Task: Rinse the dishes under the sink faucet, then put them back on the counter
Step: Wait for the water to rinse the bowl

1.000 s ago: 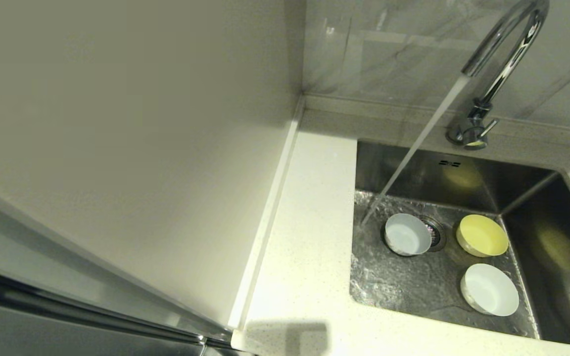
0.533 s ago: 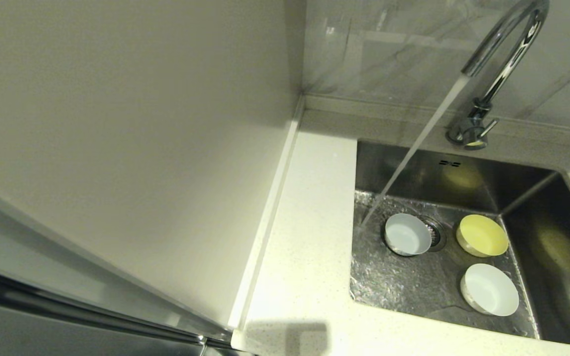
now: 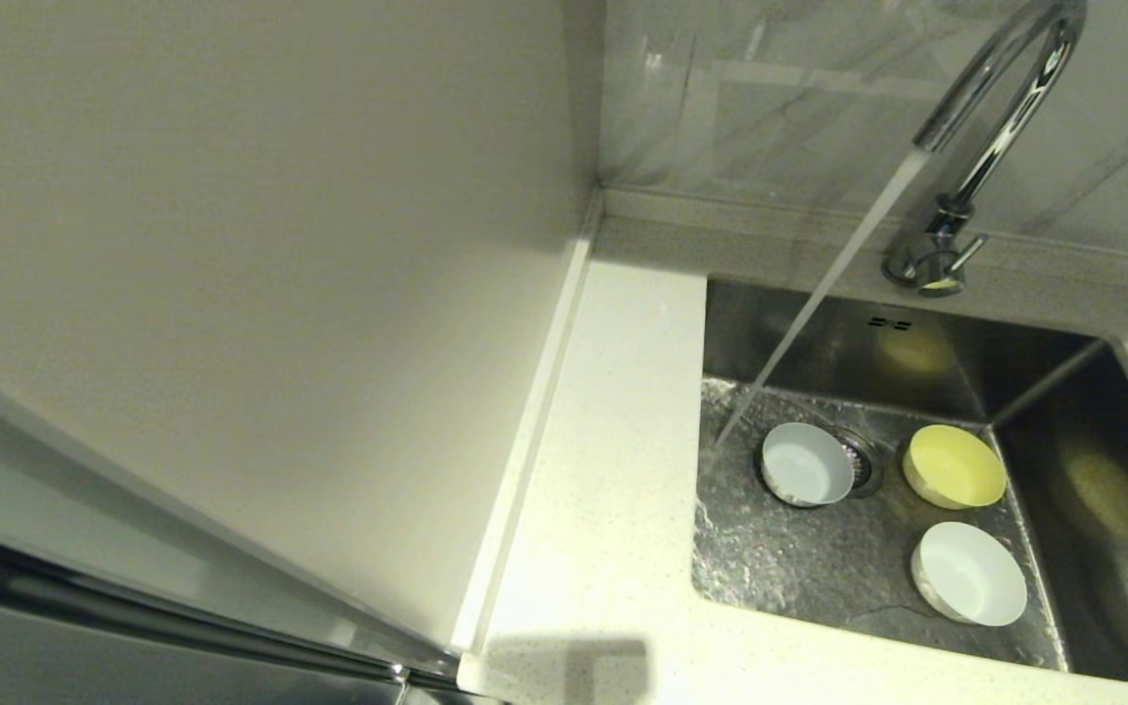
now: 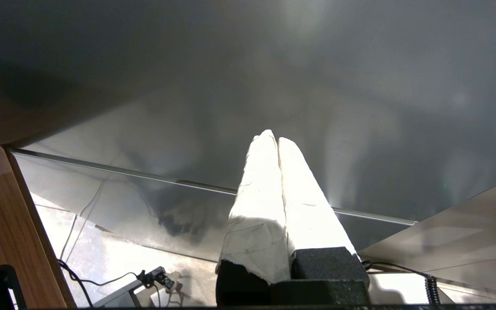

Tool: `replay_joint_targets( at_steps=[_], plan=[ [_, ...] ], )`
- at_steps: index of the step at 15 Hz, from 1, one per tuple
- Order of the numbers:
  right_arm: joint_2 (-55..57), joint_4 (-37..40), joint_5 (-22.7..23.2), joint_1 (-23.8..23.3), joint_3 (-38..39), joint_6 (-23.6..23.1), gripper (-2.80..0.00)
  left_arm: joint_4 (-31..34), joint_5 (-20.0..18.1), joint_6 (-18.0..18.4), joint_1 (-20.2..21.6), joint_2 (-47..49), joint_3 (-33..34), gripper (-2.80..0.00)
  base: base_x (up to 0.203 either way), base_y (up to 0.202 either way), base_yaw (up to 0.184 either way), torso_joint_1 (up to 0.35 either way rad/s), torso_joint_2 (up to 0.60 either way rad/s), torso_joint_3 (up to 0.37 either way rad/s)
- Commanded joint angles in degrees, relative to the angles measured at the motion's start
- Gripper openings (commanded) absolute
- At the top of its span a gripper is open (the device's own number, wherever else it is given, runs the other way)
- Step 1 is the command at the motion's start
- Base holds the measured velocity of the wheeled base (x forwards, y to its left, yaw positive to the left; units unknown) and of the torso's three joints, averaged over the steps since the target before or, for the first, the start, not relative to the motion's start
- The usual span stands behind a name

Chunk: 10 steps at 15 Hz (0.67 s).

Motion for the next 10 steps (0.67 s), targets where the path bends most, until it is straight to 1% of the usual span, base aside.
replay_joint_targets(
  at_steps=[1,10],
  plan=[
    [0.07,-0.02,0.07,0.00,0.01,-0.05,-2.80,-0.02,0.00,-0.02,-0.04,0.00,0.18,-2.80,0.000,0.000,0.000,0.000,0.00,0.000],
    [0.07,-0.02,0.06,0.00,0.01,-0.04,-2.80,-0.02,0.00,-0.02,-0.06,0.00,0.18,-2.80,0.000,0.000,0.000,0.000,0.00,0.000]
  ],
)
